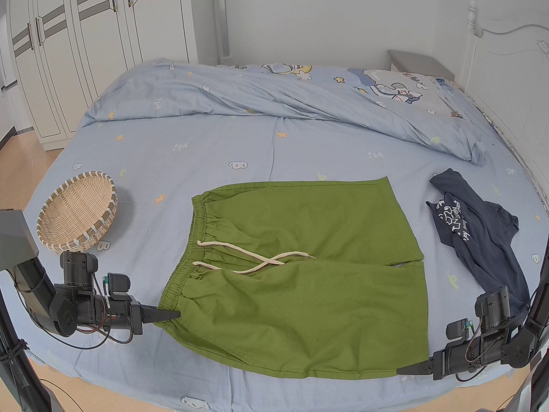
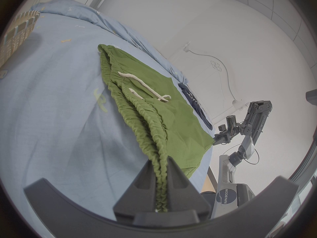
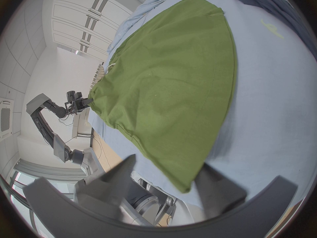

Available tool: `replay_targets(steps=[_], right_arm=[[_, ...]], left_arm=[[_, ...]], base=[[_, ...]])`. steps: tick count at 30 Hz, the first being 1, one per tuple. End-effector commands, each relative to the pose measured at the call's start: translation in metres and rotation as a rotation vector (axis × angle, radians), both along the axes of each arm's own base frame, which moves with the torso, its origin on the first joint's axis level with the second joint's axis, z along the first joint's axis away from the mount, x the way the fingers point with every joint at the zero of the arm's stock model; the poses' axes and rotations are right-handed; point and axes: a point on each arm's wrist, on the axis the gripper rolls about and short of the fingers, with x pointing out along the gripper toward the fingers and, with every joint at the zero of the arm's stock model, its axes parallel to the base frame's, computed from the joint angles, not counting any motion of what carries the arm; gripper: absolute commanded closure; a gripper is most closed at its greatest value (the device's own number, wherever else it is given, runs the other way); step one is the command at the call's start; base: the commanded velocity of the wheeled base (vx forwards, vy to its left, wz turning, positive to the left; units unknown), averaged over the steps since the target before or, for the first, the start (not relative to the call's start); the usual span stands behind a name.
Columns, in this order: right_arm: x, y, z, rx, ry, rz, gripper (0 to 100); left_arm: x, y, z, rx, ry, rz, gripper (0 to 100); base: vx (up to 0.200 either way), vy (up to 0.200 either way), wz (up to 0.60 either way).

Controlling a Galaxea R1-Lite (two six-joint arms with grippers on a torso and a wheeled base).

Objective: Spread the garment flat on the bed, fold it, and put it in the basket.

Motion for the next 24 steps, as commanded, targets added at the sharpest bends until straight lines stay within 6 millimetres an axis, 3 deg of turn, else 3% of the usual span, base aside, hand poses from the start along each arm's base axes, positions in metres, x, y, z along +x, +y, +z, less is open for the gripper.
replay_targets(steps=[1,12,24], right_arm=[[0.0,0.0,-0.002,-0.001,0.012,-0.002,100],[-0.005,-0.003,0.007,0.009,-0.033,-0.013,100],[-0.017,-0.004,0.036,0.088,-0.147,-0.055,100]], left_arm=[[0.0,0.001,0.0,0.0,-0.002,0.002,100],[-0.003,0.002,0.013,-0.034,0.026,0.043,100],[-0.035,0.0,0.018,-0.045,0.09,0.062,100]], base=[[0.0,0.0,0.0],[0.0,0.0,0.0],[0.0,0.0,0.0]])
